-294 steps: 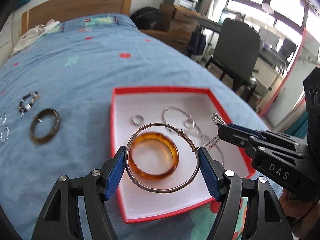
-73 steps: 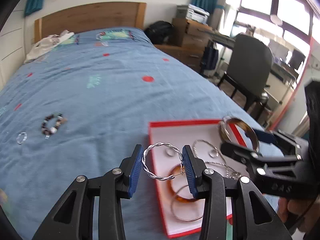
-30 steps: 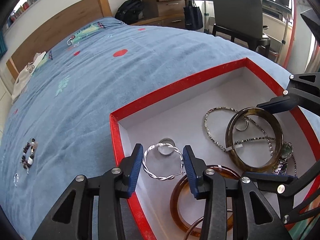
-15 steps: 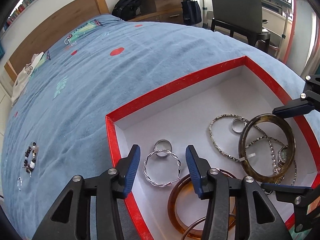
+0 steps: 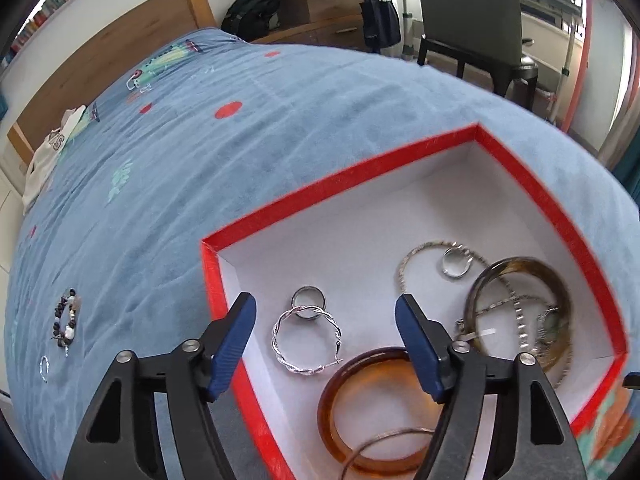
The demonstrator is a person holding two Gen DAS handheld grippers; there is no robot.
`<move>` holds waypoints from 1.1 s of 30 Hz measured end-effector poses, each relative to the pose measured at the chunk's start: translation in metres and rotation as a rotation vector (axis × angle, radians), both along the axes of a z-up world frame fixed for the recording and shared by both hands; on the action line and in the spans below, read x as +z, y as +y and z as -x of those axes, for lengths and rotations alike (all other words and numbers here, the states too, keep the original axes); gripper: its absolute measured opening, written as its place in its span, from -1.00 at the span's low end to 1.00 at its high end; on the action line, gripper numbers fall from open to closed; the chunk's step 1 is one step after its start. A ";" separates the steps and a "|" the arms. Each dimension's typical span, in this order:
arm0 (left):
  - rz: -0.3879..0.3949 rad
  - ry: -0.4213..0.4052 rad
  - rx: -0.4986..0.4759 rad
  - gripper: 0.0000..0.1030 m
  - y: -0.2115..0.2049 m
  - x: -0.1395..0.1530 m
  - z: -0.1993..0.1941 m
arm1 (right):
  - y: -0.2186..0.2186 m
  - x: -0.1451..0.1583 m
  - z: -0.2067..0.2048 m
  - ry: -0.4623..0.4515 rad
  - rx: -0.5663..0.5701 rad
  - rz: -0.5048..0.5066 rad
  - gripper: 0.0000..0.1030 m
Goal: Organize jewelry
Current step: 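Withdraw both grippers from the box back over the last jewelry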
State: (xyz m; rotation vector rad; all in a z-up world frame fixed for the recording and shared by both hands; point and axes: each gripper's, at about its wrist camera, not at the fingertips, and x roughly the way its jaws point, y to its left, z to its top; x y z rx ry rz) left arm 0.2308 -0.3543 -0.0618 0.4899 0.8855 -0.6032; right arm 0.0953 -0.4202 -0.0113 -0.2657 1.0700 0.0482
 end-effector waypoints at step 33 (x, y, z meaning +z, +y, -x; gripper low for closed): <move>0.232 -0.174 0.457 0.69 0.339 0.129 0.127 | 0.125 0.109 0.085 -0.282 -0.147 -0.219 0.50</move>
